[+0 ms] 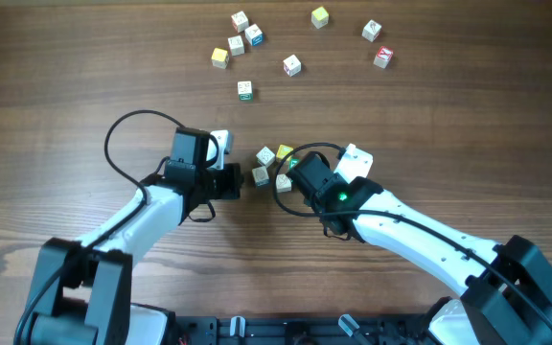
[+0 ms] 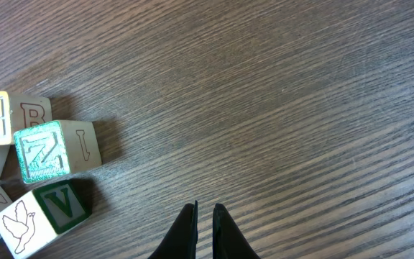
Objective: Form a circle
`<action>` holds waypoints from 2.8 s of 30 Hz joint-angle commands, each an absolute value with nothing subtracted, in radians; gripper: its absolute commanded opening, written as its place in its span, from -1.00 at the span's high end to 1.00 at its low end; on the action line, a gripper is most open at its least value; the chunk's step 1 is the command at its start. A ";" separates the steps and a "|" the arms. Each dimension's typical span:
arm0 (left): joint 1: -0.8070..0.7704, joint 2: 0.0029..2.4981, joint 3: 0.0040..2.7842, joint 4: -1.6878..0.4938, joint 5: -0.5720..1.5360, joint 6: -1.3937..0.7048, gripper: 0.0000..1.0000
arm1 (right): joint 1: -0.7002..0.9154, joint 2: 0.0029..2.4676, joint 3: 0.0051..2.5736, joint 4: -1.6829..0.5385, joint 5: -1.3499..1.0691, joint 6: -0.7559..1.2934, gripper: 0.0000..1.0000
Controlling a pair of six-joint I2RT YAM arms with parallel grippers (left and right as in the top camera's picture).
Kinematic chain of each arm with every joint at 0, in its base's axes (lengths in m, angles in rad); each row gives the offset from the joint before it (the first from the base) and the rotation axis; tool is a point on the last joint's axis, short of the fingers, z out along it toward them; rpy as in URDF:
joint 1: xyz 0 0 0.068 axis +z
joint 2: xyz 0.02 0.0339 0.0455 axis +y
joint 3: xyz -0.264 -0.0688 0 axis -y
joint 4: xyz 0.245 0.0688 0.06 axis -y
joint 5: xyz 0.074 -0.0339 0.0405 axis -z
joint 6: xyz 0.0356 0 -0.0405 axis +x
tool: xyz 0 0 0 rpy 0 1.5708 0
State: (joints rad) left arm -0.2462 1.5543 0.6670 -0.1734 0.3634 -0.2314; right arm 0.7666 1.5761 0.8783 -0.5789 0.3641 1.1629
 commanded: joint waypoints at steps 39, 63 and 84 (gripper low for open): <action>-0.311 1.620 0.673 -0.093 0.416 -0.300 0.92 | 0.764 1.588 0.872 -0.577 0.392 1.181 0.72; -0.311 1.620 0.673 -0.109 0.424 -0.300 0.92 | 0.764 1.588 0.872 -0.577 0.393 1.181 0.72; -0.313 1.620 0.673 -0.100 0.456 -0.301 0.92 | 0.764 1.588 0.872 -0.577 0.395 1.181 0.72</action>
State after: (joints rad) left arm -0.3077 1.6070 0.6670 -0.1066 0.4366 -0.2947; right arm 0.7666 1.5764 0.8783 -0.5789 0.3645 1.1667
